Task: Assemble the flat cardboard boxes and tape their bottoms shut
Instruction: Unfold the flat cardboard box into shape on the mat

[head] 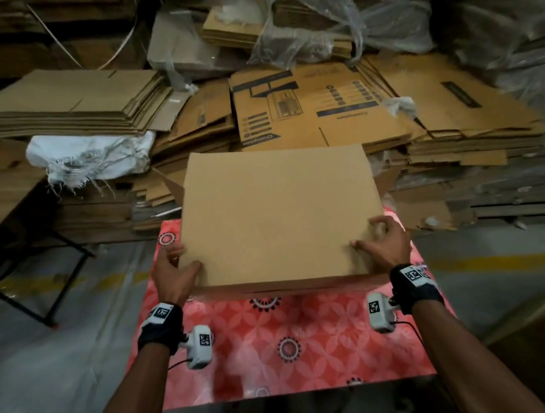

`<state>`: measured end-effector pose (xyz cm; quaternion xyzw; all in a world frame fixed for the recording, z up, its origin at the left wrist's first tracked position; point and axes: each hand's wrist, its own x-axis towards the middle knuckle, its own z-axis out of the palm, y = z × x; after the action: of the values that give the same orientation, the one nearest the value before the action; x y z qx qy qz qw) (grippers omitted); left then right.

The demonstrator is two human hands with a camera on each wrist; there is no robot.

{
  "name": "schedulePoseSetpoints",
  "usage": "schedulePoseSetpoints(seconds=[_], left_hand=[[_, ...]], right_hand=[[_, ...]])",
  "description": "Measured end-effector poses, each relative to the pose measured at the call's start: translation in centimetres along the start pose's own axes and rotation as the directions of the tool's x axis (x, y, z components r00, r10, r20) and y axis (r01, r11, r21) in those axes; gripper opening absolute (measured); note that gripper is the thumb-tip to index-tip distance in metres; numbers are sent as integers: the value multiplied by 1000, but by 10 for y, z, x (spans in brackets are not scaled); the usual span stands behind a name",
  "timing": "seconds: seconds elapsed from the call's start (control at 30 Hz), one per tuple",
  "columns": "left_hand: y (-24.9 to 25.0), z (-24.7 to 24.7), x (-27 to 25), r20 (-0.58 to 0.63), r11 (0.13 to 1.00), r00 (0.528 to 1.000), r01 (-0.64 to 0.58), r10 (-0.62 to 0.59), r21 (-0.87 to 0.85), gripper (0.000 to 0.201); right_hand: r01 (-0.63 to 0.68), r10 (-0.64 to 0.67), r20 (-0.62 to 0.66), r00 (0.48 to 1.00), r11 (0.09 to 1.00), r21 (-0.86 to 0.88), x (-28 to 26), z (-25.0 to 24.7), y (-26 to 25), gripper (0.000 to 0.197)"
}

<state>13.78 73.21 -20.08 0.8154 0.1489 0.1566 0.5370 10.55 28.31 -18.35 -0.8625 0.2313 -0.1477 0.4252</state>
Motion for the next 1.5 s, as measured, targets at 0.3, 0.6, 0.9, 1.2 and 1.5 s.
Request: schedulePoseSetpoints(seconds=[0.3, 0.6, 0.9, 1.2, 1.5], left_hand=[[-21, 13, -8, 54, 1000, 999, -4, 3, 7, 76], [-40, 13, -51, 18, 935, 991, 132, -134, -328, 49], [-90, 13, -59, 198, 972, 965, 198, -171, -123, 76], [-97, 18, -54, 180, 968, 954, 248, -238, -33, 78], [-12, 6, -22, 100, 992, 992, 81, -72, -99, 66]], right_hand=[[145, -143, 32, 989, 987, -74, -11, 9, 17, 73], [-58, 127, -198, 972, 945, 321, -66, 30, 50, 97], [-159, 193, -159, 968, 965, 207, -76, 50, 100, 76], [-286, 321, -46, 946, 892, 350, -65, 54, 103, 62], [-154, 207, -127, 970, 928, 340, -4, 27, 41, 70]])
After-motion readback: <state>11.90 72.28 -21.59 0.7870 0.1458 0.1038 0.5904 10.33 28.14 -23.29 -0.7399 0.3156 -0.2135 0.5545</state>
